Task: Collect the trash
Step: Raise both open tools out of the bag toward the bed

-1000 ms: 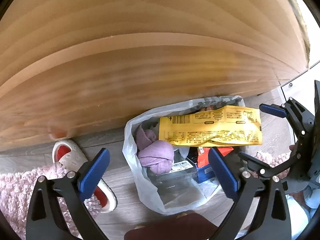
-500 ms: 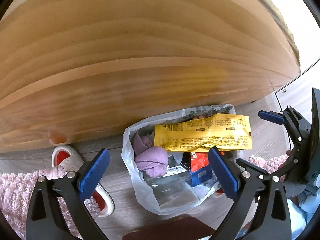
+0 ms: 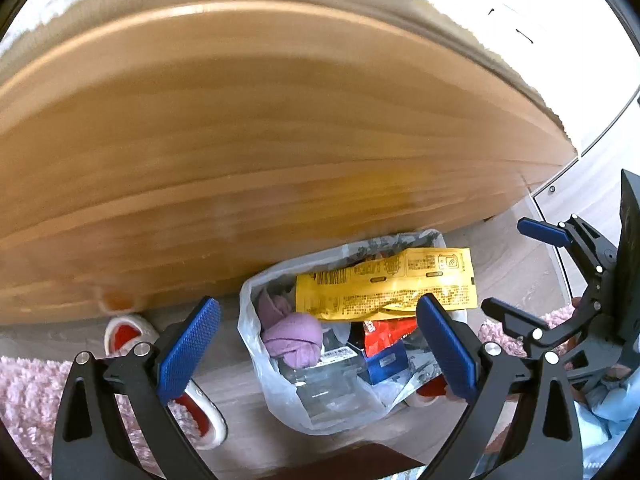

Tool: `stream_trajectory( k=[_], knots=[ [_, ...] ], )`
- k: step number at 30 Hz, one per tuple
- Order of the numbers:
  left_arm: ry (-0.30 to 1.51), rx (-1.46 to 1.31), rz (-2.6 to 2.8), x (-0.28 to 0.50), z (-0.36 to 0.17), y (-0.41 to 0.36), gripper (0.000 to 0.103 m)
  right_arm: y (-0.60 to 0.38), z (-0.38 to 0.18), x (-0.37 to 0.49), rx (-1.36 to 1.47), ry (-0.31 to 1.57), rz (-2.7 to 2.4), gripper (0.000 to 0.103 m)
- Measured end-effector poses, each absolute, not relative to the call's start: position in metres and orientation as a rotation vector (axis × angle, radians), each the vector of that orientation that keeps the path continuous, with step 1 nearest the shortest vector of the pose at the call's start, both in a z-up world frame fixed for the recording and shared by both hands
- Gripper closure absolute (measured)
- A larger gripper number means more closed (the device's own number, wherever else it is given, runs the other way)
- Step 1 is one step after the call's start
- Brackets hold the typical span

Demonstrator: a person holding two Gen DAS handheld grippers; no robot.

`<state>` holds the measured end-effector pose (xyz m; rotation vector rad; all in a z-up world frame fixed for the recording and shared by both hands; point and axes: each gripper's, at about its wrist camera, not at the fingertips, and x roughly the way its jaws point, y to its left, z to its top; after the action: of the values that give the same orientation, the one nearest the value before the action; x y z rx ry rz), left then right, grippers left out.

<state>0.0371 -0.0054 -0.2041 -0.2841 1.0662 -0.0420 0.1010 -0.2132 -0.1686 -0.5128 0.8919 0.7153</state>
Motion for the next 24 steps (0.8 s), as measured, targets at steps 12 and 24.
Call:
stream_trajectory(
  k=[12, 24],
  knots=[
    [0.936, -0.273, -0.070, 0.029, -0.173, -0.004, 0.008, -0.232, -0.127, 0.095, -0.358, 0.776, 0.668, 0.009],
    [0.778, -0.262, -0.090, 0.020, -0.128, 0.001, 0.008, -0.246, -0.095, 0.086, -0.224, 0.696, 0.625, 0.009]
  ],
)
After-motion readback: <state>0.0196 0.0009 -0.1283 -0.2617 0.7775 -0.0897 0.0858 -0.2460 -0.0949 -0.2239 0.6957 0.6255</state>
